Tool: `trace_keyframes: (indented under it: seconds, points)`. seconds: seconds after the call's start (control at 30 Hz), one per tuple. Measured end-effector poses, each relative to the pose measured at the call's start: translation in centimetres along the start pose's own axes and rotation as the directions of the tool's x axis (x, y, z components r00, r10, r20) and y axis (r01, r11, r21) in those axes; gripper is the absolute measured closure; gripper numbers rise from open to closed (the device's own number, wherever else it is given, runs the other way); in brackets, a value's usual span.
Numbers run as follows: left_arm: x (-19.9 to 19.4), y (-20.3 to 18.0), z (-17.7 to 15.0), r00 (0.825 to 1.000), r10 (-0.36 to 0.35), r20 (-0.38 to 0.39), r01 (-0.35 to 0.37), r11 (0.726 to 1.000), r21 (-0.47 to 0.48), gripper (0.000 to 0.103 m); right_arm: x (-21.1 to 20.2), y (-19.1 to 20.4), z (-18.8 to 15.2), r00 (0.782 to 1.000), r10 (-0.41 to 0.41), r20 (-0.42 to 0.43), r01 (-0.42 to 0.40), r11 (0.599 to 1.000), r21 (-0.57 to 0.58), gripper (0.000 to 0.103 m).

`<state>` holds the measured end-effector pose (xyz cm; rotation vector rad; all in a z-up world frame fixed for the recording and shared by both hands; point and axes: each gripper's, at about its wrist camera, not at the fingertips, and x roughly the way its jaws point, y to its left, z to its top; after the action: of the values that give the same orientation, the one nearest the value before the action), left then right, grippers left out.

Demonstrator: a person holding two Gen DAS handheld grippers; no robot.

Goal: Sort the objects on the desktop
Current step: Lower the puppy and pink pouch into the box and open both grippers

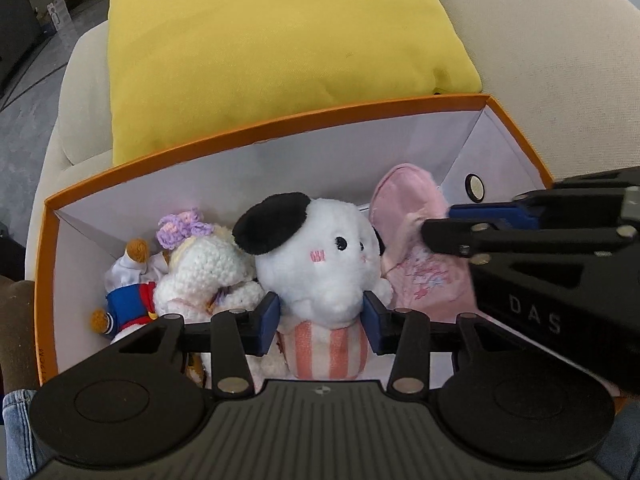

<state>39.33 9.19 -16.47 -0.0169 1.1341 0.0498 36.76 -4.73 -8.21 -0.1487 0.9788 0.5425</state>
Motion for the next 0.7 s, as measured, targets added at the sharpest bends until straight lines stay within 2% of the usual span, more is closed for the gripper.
trace_keyframes:
  seconds: [0.1,0.23,0.4,0.57,0.7]
  points:
    - [1.1,-0.3,0.6,0.999,-0.019,0.029,0.018,1.000,0.022,0.053,0.3,-0.6,0.4,0.996,0.092,-0.007,-0.092,0.993,0.074,0.088]
    - [1.7,-0.7,0.7,0.999,-0.013,0.051,0.009,0.997,0.080,0.053,1.2,-0.4,0.8,0.988,0.152,-0.013,-0.149,0.980,0.130,0.087]
    - [2.9,-0.2,0.7,0.998,-0.033,0.049,0.028,0.995,0.098,0.051,1.8,0.4,0.5,0.986,0.165,-0.031,-0.160,0.979,0.128,0.086]
    - [2.0,-0.2,0.4,0.998,-0.047,0.051,0.042,0.995,0.094,0.051,1.7,0.6,0.5,0.985,0.170,-0.031,-0.164,0.976,0.144,0.084]
    - [0.4,0.4,-0.2,0.996,-0.062,0.066,0.056,0.995,0.085,0.050,1.6,0.5,0.7,0.983,0.180,-0.028,-0.174,0.974,0.146,0.078]
